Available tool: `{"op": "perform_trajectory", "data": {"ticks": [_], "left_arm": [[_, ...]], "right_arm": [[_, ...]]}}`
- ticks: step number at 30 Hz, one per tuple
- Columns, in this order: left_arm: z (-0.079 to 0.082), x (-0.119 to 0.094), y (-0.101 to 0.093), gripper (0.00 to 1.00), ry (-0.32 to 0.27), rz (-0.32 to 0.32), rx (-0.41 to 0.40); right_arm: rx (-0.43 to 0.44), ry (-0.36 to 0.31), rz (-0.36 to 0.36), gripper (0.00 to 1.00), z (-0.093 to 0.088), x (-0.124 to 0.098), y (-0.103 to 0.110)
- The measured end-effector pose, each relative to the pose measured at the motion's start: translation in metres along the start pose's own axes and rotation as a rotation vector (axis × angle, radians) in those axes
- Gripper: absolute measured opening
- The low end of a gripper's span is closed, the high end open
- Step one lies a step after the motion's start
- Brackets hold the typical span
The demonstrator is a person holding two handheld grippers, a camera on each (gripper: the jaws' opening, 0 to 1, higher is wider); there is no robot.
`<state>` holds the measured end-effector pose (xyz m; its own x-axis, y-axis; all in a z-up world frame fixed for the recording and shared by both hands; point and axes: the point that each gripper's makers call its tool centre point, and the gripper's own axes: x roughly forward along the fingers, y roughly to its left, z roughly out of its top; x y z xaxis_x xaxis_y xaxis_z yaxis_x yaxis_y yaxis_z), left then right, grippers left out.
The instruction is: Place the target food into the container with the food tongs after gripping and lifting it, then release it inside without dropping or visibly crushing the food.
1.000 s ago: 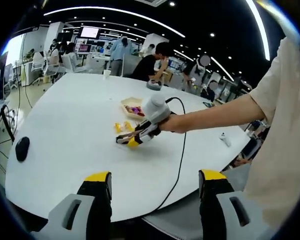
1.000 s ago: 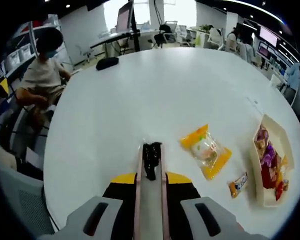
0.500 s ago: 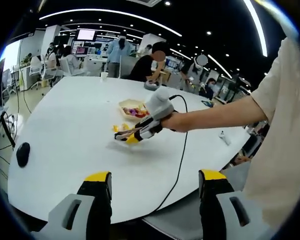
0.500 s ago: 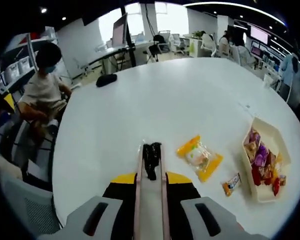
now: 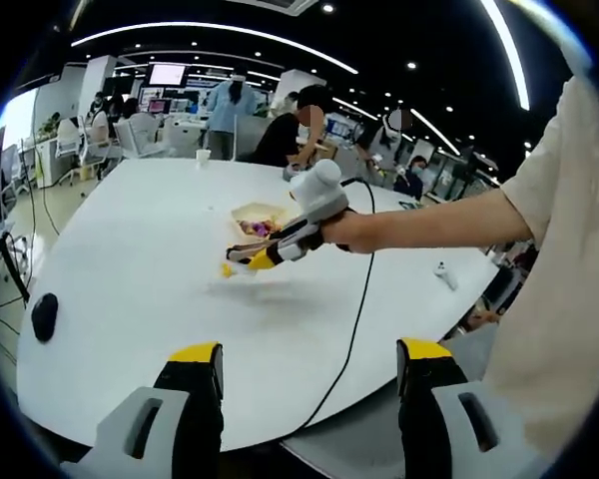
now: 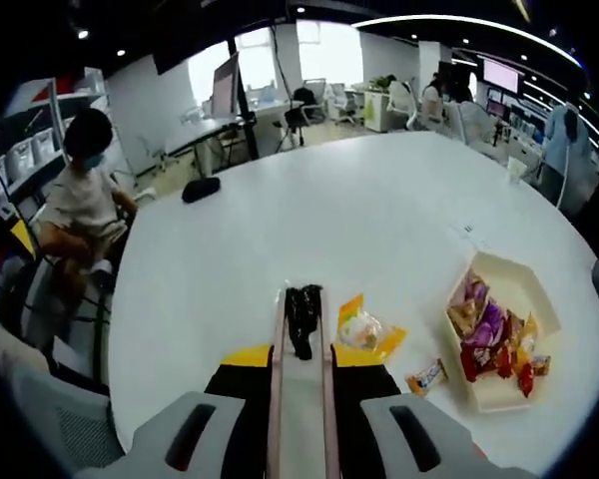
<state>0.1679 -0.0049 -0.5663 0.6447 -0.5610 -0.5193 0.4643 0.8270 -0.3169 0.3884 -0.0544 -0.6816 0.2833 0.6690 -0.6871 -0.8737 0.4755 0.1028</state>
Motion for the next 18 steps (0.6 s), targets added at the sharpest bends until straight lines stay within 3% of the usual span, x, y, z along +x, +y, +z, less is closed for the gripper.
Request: {"op": "perform_trajectory", "data": {"ticks": [18], "left_arm": [[0.007, 0.006, -0.006, 0.70, -0.006, -0.011, 0.013]], "right_arm": [[0.022, -0.038, -0.035, 0.19, 0.012, -0.017, -0.023]]}}
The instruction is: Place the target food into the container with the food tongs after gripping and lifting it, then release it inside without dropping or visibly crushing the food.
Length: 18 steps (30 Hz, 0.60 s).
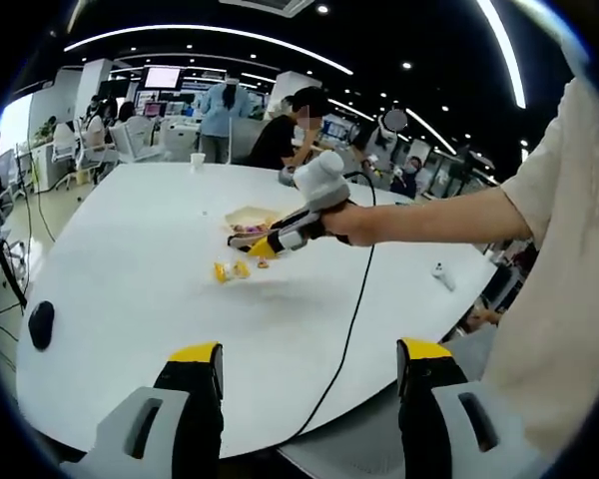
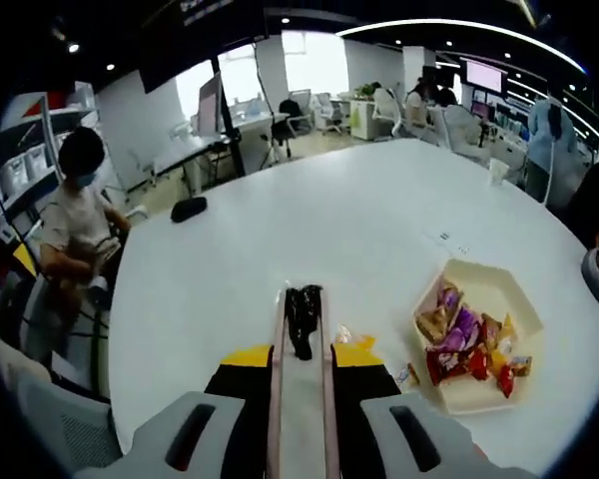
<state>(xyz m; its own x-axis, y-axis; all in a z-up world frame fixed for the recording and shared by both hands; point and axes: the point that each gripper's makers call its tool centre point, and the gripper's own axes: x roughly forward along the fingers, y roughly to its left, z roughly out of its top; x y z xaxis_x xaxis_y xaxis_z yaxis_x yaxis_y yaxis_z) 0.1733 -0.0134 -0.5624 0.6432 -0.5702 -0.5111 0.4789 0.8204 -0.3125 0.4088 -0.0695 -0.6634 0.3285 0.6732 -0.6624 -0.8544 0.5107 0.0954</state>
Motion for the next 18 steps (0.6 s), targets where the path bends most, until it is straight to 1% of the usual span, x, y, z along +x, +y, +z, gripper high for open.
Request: {"op": "perform_trajectory", "data": {"ticks": [18], "left_arm": [[0.003, 0.003, -0.005, 0.70, 0.002, -0.008, 0.007]], "right_arm": [[0.013, -0.037, -0.025, 0.19, 0.013, -0.008, -0.022]]}}
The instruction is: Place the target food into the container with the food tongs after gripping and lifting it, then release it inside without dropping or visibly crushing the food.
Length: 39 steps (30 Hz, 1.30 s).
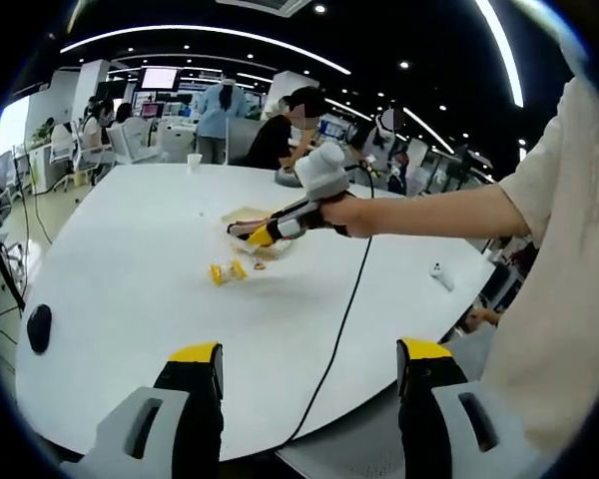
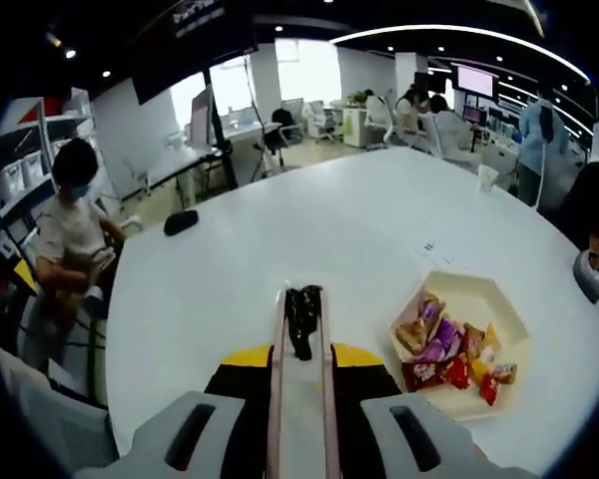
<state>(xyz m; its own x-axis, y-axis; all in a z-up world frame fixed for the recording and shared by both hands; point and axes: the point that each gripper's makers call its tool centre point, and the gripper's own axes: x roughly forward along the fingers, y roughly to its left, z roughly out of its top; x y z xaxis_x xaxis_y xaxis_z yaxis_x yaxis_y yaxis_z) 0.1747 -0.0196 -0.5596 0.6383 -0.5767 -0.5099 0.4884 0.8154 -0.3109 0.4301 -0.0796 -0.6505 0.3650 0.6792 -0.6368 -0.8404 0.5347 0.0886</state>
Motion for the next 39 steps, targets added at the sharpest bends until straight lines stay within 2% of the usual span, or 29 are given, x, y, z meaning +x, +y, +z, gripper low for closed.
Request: {"op": "perform_trajectory", "data": {"ticks": [3, 7, 18, 39], "left_arm": [[0.000, 0.000, -0.001, 0.70, 0.001, -0.001, 0.001], [0.001, 0.001, -0.001, 0.70, 0.001, -0.004, 0.002], [0.002, 0.006, -0.003, 0.70, 0.003, -0.015, 0.005], [-0.001, 0.007, -0.001, 0.70, 0.008, -0.012, -0.005]], "right_arm": [[0.000, -0.005, -0.004, 0.20, 0.001, -0.001, -0.002], [0.001, -0.016, -0.023, 0.20, 0.006, -0.003, -0.017], [0.003, -0.032, -0.067, 0.20, 0.017, -0.018, -0.041], [0.019, -0.059, -0.155, 0.20, 0.027, -0.046, -0.084]]}}
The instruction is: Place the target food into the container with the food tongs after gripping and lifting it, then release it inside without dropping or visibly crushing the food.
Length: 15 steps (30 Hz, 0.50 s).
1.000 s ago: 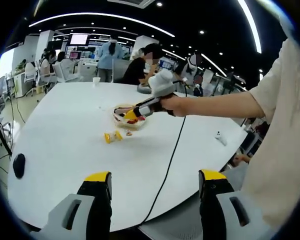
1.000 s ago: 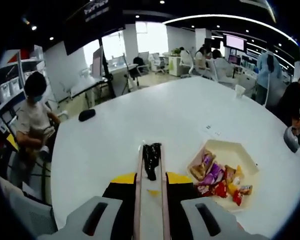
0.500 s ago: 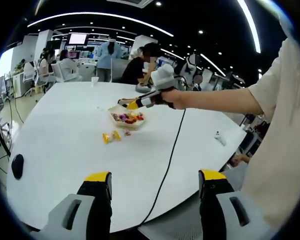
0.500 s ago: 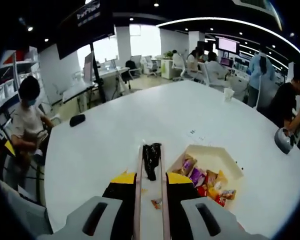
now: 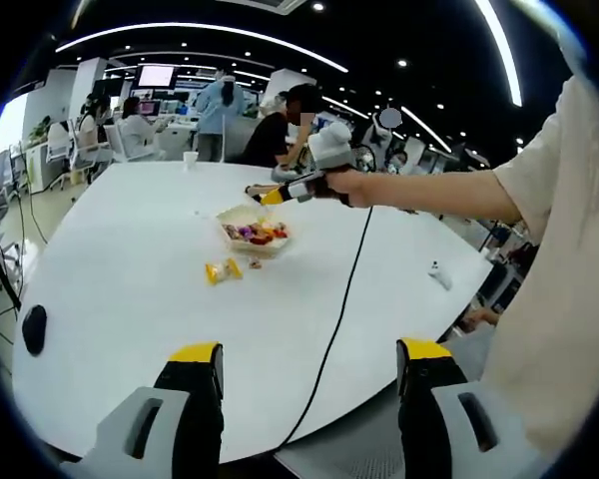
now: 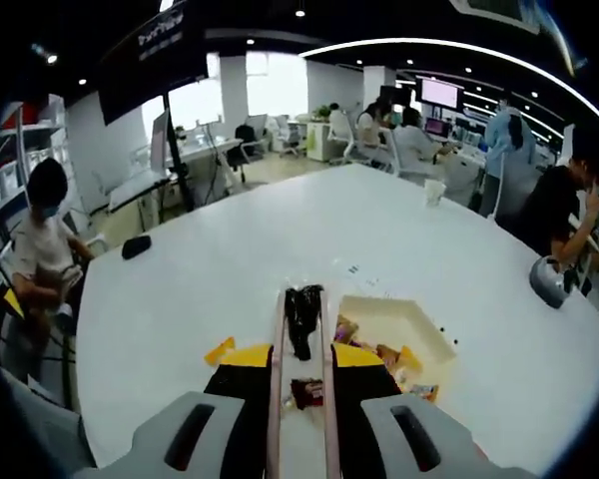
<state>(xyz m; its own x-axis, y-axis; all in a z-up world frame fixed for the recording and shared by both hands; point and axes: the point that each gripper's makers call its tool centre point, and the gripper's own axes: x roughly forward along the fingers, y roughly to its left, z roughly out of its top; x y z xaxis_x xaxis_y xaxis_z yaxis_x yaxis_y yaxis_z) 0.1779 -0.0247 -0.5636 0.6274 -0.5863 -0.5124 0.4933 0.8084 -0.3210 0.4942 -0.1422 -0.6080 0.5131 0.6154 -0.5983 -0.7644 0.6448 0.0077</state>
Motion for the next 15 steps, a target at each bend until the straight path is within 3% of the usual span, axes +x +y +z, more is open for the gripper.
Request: {"op": "perform_trajectory", "data": {"ticks": [15], "left_arm": [[-0.002, 0.002, -0.001, 0.70, 0.003, 0.001, -0.004]], "right_arm": [[0.019, -0.011, -0.045, 0.20, 0.004, -0.006, -0.035]]}}
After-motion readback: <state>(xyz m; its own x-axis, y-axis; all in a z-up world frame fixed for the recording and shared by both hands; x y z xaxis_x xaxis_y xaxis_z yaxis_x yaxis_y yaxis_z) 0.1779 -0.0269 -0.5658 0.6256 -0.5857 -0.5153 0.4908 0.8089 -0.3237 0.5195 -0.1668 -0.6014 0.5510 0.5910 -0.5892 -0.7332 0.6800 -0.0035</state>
